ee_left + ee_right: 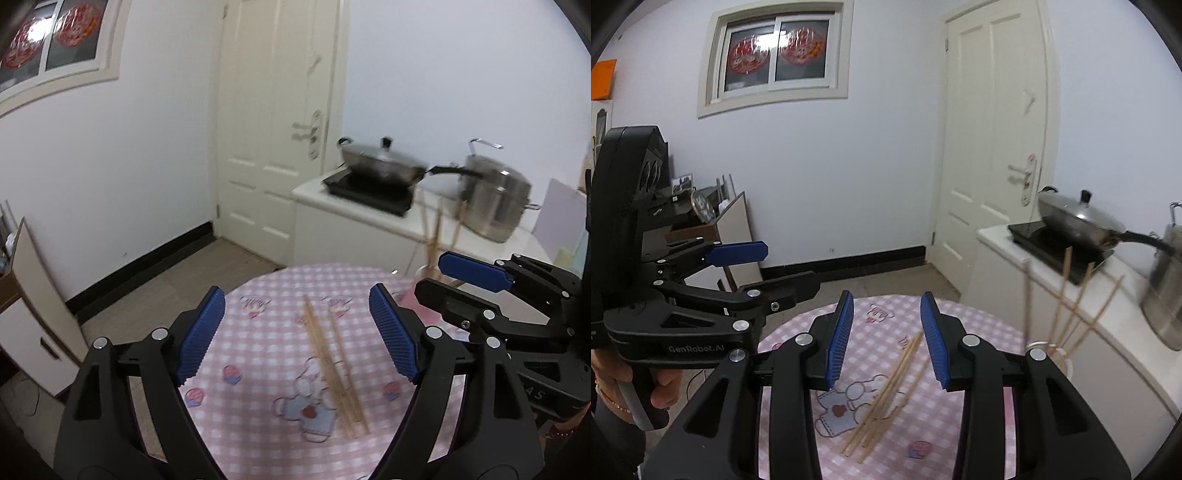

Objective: Organize utensils
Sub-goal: 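Move the open right tool back over the chopstick pile, then lower the right tool onto the pile and close on another chopstick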

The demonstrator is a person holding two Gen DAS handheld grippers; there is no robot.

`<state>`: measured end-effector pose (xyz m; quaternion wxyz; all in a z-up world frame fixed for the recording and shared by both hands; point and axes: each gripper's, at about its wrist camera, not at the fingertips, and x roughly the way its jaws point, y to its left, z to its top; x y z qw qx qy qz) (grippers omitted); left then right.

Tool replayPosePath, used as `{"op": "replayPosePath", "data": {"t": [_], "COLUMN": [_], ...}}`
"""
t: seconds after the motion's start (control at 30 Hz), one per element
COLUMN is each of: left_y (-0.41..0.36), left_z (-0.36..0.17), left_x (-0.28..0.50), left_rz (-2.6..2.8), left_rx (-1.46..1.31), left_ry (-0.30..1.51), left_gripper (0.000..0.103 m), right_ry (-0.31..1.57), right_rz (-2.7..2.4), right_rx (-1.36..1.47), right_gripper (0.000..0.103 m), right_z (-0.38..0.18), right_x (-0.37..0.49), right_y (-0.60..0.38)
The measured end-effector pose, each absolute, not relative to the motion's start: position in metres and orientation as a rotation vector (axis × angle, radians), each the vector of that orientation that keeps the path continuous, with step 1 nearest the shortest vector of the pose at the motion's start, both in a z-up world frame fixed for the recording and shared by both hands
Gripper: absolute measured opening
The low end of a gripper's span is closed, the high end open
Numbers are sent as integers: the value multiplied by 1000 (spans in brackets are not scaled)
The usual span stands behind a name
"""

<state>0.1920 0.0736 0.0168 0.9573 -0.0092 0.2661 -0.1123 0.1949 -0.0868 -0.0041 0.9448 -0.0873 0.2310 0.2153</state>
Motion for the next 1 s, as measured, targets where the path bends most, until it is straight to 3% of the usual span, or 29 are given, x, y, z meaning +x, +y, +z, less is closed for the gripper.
{"op": "replayPosePath", "data": {"t": [0.5, 0.57, 0.63, 0.7, 1.0], "left_y": [72, 68, 63, 55, 33], "left_z": [-98, -111, -125, -138, -156], "left_x": [271, 282, 295, 306, 325], "left_rz": [-216, -225, -241, -247, -276], "left_rx": [-51, -60, -80, -78, -70], "left_ry": [852, 896, 951, 998, 1052], "left_gripper": [79, 74, 58, 52, 49], "right_ry": [766, 805, 835, 864, 914], "right_rz": [333, 307, 299, 293, 294], "right_rx": [-218, -225, -215, -197, -133], "right_gripper": [35, 35, 35, 35, 35], "right_z": [-106, -120, -129, -137, -154], "right_x": [263, 273, 279, 286, 305], "right_y": [-84, -88, -93, -97, -119]}}
